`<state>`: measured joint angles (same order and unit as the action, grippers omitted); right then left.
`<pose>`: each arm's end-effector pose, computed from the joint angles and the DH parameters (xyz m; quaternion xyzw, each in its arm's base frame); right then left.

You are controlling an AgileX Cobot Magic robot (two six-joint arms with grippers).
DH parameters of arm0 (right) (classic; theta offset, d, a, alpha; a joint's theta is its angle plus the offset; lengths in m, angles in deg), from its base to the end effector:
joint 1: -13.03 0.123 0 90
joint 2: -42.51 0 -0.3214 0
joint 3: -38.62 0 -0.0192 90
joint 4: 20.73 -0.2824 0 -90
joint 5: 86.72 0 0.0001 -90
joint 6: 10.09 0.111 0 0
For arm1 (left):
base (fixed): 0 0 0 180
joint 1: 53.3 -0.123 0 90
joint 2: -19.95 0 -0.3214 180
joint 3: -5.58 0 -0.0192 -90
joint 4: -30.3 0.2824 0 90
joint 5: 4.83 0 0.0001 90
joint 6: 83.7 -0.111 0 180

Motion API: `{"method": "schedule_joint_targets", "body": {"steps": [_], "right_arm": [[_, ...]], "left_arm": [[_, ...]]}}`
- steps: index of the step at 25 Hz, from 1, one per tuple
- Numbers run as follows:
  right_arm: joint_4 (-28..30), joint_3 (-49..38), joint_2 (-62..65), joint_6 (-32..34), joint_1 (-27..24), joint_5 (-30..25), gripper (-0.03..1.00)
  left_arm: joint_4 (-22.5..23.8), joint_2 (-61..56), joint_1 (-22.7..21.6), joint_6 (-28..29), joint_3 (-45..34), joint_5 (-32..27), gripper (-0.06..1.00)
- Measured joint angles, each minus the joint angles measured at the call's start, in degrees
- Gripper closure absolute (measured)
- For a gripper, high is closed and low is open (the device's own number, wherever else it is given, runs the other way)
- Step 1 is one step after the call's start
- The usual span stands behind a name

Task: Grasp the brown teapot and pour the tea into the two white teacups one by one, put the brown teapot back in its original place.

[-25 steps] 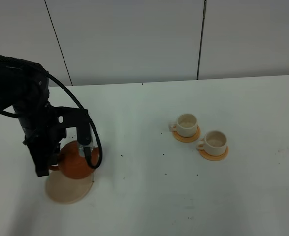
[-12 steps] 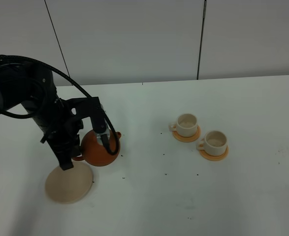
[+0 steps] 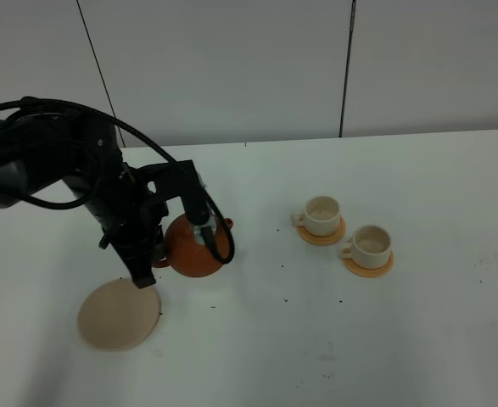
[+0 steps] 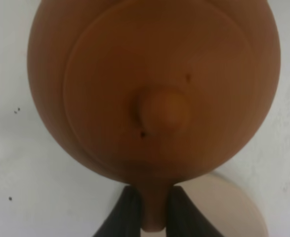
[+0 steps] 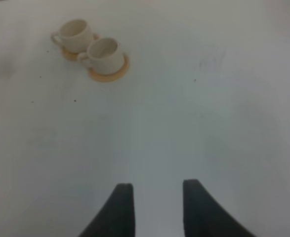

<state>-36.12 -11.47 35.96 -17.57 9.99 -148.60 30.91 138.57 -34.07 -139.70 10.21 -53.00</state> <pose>0.0029 0.0259 0.2808 -0.0391 0.8509 0.0868 0.5167 0.4287 -0.1486 0.2022 0.6053 0.7808 0.0531 0.1457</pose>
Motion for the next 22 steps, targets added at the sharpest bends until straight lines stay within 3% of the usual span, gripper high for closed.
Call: {"method": "schedule_joint_targets", "body": {"steps": [15,22], "right_arm": [[0.0,0.0,0.0,0.0,0.0,0.0,0.73],[0.0,0.0,0.0,0.0,0.0,0.0,0.73]], "left_arm": [[3.11,17.87,2.84,3.26,32.56,-18.95,0.77],[3.16,24.65,4.09,2.81,42.76,-19.85,0.77]]}}
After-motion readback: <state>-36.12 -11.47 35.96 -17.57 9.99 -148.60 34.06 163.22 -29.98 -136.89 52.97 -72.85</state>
